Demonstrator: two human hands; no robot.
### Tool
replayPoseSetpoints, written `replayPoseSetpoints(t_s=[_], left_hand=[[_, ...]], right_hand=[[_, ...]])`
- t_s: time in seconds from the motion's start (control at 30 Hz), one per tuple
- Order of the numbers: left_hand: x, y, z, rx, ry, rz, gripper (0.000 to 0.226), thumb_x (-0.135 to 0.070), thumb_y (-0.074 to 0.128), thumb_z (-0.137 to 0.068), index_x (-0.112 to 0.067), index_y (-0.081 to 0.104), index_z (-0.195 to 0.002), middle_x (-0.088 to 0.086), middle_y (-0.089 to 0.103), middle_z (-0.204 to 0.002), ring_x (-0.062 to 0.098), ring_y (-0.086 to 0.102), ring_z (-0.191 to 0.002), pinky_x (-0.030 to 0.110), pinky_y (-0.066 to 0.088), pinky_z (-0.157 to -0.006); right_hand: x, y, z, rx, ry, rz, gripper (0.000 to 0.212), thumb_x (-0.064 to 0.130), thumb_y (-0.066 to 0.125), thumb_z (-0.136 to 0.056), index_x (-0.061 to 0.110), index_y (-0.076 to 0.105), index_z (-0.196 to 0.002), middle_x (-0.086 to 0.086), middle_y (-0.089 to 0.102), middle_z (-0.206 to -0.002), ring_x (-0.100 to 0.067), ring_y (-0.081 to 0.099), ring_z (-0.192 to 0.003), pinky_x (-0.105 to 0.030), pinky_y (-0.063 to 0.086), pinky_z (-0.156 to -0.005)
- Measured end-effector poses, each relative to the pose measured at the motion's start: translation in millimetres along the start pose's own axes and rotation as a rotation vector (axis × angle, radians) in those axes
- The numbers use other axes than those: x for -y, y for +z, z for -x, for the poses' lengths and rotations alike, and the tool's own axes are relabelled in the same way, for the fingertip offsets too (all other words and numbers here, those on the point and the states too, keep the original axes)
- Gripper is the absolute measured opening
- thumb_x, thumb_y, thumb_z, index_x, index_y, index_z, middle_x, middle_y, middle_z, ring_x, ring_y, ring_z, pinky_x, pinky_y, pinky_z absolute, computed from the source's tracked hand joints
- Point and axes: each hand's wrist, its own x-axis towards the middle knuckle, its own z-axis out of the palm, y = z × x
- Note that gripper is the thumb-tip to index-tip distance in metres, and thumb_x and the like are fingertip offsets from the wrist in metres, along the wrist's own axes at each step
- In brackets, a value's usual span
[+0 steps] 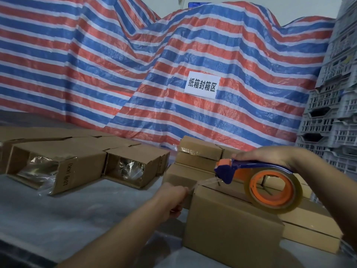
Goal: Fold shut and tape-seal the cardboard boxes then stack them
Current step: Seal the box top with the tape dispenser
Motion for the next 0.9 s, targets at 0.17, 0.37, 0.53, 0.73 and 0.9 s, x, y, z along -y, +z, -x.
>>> replayPoseSetpoints(t_s=[0.17,0.37,0.53,0.73,0.9], left_hand=[[2,9,-1,0.004,0.001,-0.119,0.021,-0.027,0.055,-0.097,-0.011,0.055,-0.111,0.009,0.06,-0.105,0.016,0.053,-0.073,0.022,0.045,-0.046],[1,14,3,0.008,-0.067,-0.199,0.023,-0.032,0.051,-0.098,-0.012,0.053,-0.11,0.005,0.053,-0.092,0.015,0.051,-0.071,0.021,0.041,-0.042],[3,8,2,0.076,-0.155,-0.271,0.046,-0.049,0.046,-0.098,-0.013,0.05,-0.127,0.005,0.049,-0.09,0.016,0.05,-0.071,0.024,0.041,-0.049],[-16,-5,-9,-0.136,0.289,-0.318,0.033,-0.033,0.039,-0.102,-0.011,0.063,-0.104,0.015,0.065,-0.099,0.024,0.059,-0.086,0.035,0.047,-0.081],[-37,15,-2,0.063,0.293,-0.503,0.041,-0.05,0.046,-0.097,-0.013,0.064,-0.098,0.01,0.065,-0.098,0.024,0.062,-0.093,0.043,0.051,-0.093]], right_hand=[[1,0,1,0.001,0.041,-0.035,0.056,0.053,0.057,-0.09,0.007,0.055,-0.122,-0.003,0.069,-0.067,-0.01,0.065,-0.052,-0.019,0.051,-0.051],[2,1,-2,0.023,0.009,0.003,0.071,0.057,0.059,-0.076,0.008,0.054,-0.127,-0.002,0.069,-0.071,-0.011,0.064,-0.057,-0.02,0.052,-0.056],[1,-1,-2,0.032,-0.004,0.051,0.068,0.058,0.056,-0.078,0.009,0.055,-0.125,-0.001,0.069,-0.069,-0.009,0.065,-0.056,-0.018,0.052,-0.055],[-3,-4,-7,0.008,-0.051,0.096,0.073,0.063,0.055,-0.075,0.008,0.056,-0.123,-0.003,0.067,-0.079,-0.013,0.062,-0.068,-0.022,0.053,-0.069],[-6,-7,-10,0.034,-0.031,0.032,0.064,0.06,0.061,-0.078,0.009,0.057,-0.117,-0.005,0.069,-0.078,-0.013,0.065,-0.064,-0.022,0.053,-0.065]])
